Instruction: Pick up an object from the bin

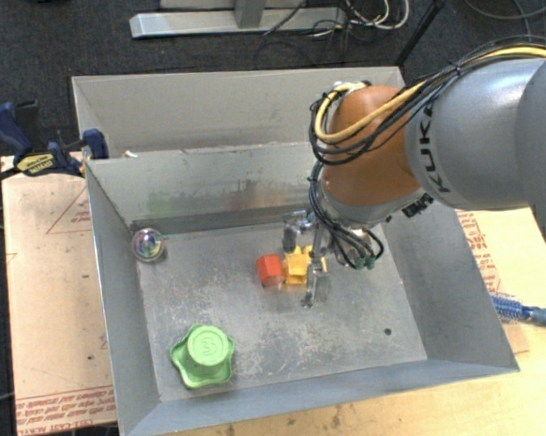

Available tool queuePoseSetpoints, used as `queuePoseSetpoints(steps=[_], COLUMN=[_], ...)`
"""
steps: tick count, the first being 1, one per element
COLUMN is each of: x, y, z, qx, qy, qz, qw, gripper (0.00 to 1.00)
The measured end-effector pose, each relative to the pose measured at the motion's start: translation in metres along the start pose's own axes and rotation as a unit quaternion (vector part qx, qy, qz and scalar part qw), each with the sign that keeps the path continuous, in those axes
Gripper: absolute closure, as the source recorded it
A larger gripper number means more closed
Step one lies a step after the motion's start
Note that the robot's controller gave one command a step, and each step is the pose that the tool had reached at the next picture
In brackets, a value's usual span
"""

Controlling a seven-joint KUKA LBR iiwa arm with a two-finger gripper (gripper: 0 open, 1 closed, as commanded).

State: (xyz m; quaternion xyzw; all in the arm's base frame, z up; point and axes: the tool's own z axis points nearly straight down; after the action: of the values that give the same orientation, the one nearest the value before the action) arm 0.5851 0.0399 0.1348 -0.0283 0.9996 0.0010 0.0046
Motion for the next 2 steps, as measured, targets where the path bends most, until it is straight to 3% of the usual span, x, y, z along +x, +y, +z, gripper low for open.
queuePoseSetpoints(steps=[1, 2], x=[-0.0367, -0.0379], y=[-0.0066, -0.0066], z=[0.0680, 0.0643], qx=[0.000, 0.000], qy=[0.0046, 0.0029], qz=[0.056, 0.056], qw=[0.9984, 0.9984], gripper=[0.00, 1.00])
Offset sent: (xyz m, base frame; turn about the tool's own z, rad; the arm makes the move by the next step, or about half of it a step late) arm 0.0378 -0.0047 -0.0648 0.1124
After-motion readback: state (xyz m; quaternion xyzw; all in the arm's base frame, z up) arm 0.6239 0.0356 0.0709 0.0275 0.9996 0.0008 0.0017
